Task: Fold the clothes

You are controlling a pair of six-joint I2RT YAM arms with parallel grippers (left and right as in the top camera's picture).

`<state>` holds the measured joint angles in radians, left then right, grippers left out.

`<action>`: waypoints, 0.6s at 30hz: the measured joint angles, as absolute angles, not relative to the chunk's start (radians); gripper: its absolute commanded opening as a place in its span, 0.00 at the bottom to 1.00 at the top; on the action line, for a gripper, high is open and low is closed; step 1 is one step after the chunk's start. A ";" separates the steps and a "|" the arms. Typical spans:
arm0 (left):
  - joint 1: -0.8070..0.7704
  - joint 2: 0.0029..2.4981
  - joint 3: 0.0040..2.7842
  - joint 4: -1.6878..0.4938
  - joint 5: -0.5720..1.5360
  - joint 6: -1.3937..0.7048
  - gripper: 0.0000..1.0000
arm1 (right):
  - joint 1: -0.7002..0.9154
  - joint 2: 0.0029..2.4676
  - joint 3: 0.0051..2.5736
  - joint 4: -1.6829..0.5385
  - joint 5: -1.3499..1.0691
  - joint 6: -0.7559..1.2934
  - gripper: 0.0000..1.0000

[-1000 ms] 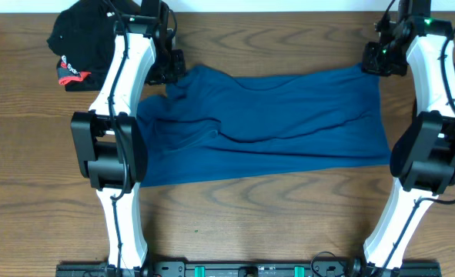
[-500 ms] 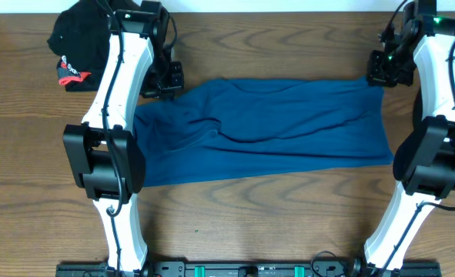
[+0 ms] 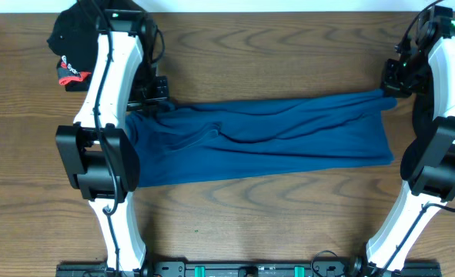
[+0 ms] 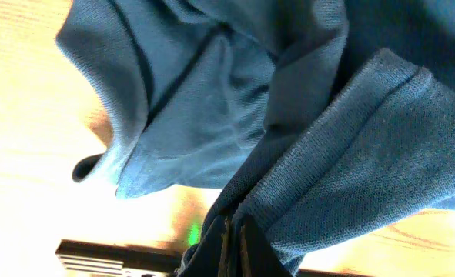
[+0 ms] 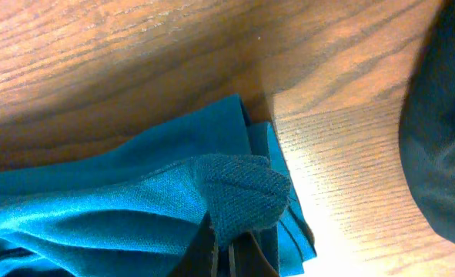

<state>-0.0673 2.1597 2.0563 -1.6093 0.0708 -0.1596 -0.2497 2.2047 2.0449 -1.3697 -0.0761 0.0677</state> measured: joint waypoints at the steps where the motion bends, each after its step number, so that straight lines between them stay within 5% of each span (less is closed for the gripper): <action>1: -0.060 2.160 2.056 -1.609 0.071 -0.160 0.06 | -0.250 2.205 2.045 -1.372 -0.075 0.068 0.01; 18: -0.029 2.160 2.056 -1.612 0.019 -0.160 0.06 | -0.257 2.204 2.045 -1.524 0.011 0.110 0.01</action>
<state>-0.0288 2.1597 2.0563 -1.6119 0.0193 -0.1596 -0.2565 2.2044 2.0449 -1.5242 0.0109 0.1104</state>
